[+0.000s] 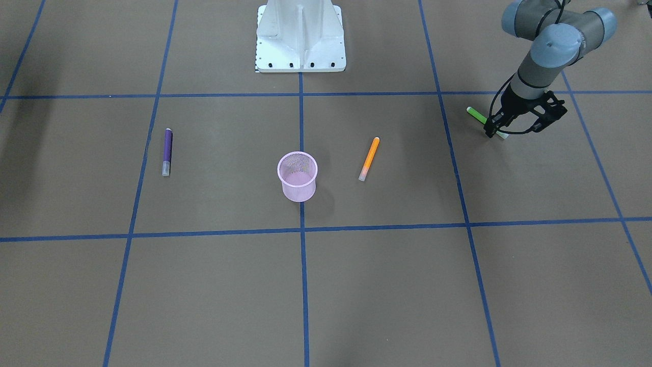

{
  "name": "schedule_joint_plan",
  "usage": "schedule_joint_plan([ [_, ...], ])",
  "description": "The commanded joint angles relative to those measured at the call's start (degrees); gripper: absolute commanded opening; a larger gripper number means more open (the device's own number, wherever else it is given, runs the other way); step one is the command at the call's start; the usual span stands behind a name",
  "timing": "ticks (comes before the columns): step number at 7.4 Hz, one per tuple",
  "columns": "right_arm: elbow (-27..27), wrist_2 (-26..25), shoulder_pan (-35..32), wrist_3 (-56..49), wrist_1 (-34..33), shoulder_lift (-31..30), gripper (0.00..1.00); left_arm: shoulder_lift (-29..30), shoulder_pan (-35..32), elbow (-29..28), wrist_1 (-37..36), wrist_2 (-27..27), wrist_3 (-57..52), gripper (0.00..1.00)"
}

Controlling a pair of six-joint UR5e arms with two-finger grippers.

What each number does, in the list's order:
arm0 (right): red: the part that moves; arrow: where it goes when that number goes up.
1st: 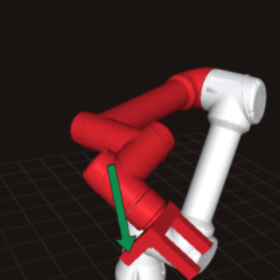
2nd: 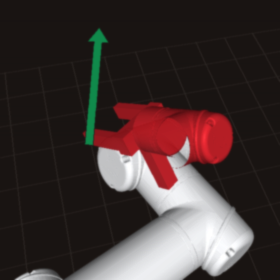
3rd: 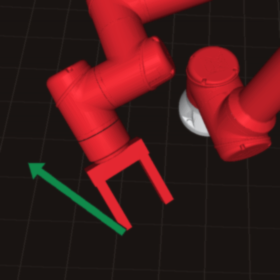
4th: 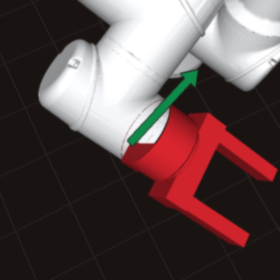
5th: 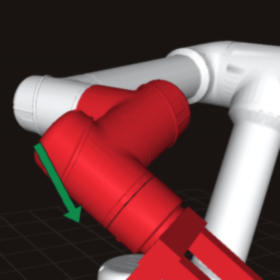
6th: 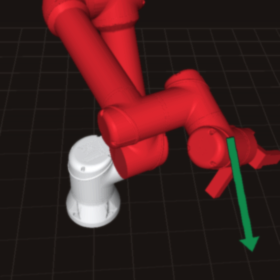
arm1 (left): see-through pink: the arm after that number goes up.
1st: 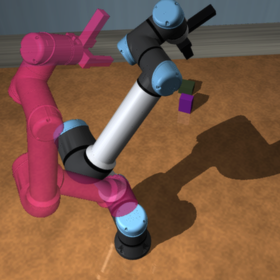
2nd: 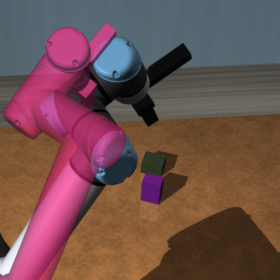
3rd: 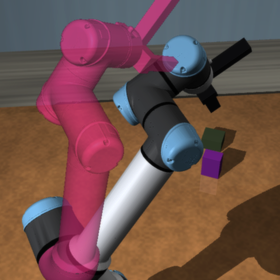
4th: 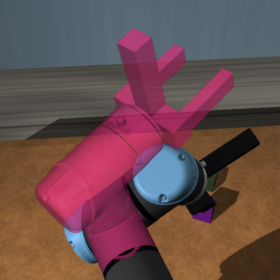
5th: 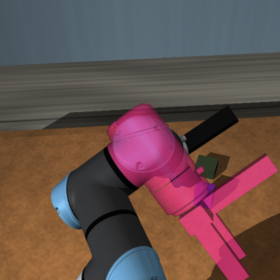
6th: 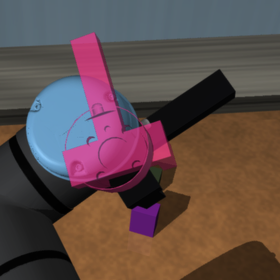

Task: Collect pens into pen holder
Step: 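Close the left gripper on the green marker's end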

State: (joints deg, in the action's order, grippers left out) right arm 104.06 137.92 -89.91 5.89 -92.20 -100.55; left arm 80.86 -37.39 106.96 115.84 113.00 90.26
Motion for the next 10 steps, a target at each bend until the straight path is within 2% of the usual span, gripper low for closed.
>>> schedule_joint_plan([
  [1,0.0,0.1,0.0,0.0,0.0,0.0,1.00,0.0,0.4,-0.1,0.0,0.0,0.0,0.66],
  [4,0.0,0.1,0.0,0.0,0.0,0.0,1.00,0.0,0.5,-0.5,0.0,0.0,0.0,0.65],
  [6,0.0,0.1,0.0,0.0,0.0,0.1,1.00,0.0,0.5,-0.5,0.0,0.0,0.0,0.47],
  [7,0.0,0.0,0.0,0.0,0.0,0.1,1.00,0.0,0.5,-0.4,0.0,0.0,0.1,0.44],
  [8,0.0,0.0,0.0,0.0,0.0,0.1,1.00,0.0,0.7,-0.4,0.0,0.0,0.1,0.32],
  [9,0.0,0.0,0.0,0.0,0.0,0.2,1.00,0.0,0.7,-0.4,0.0,0.0,0.1,0.08],
  [10,0.0,0.1,0.0,0.0,0.0,0.2,1.00,0.0,0.7,-0.2,0.0,0.0,0.1,0.00],
])
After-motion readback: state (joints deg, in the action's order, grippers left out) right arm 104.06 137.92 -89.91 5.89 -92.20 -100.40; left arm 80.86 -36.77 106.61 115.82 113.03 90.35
